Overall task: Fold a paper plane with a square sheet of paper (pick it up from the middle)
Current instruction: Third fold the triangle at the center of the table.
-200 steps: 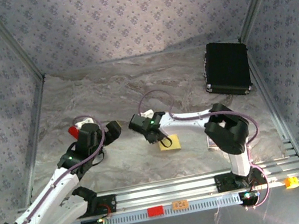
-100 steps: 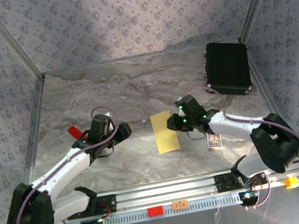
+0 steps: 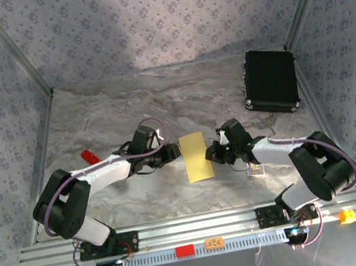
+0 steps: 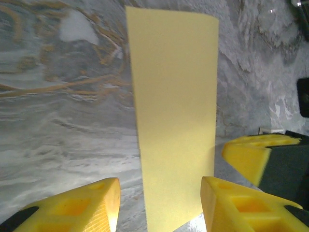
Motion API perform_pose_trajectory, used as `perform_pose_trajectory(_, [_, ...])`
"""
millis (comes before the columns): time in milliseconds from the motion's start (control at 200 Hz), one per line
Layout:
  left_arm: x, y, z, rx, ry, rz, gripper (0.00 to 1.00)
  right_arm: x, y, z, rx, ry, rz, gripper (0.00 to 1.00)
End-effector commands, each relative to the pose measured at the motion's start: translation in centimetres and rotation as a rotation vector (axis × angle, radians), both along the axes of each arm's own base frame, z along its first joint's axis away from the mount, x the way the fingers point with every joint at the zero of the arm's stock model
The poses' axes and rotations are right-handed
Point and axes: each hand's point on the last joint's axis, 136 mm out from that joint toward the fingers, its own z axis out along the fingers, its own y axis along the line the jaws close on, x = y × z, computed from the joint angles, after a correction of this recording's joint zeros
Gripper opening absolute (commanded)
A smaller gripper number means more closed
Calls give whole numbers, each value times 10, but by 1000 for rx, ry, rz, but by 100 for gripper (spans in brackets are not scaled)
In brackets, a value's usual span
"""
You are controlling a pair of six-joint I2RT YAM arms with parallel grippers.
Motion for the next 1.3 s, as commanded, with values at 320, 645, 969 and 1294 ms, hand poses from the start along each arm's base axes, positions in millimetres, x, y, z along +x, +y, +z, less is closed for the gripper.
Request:
perform_pose_trajectory(320, [0, -20, -6, -44, 55, -47, 47, -11, -10, -46, -52, 148, -34, 8])
perform_pose_trajectory(645, [-4, -26, -20, -36, 94, -67, 43, -17, -16, -58, -81, 216, -53, 7])
perform_pose_trajectory(969, [-7, -33, -29, -36, 121, -80, 39, -17, -19, -60, -96, 220, -66, 7])
perform_pose_trajectory(1294, [-10, -37, -37, -37, 145, -93, 35, -18, -21, -64, -107, 231, -72, 6])
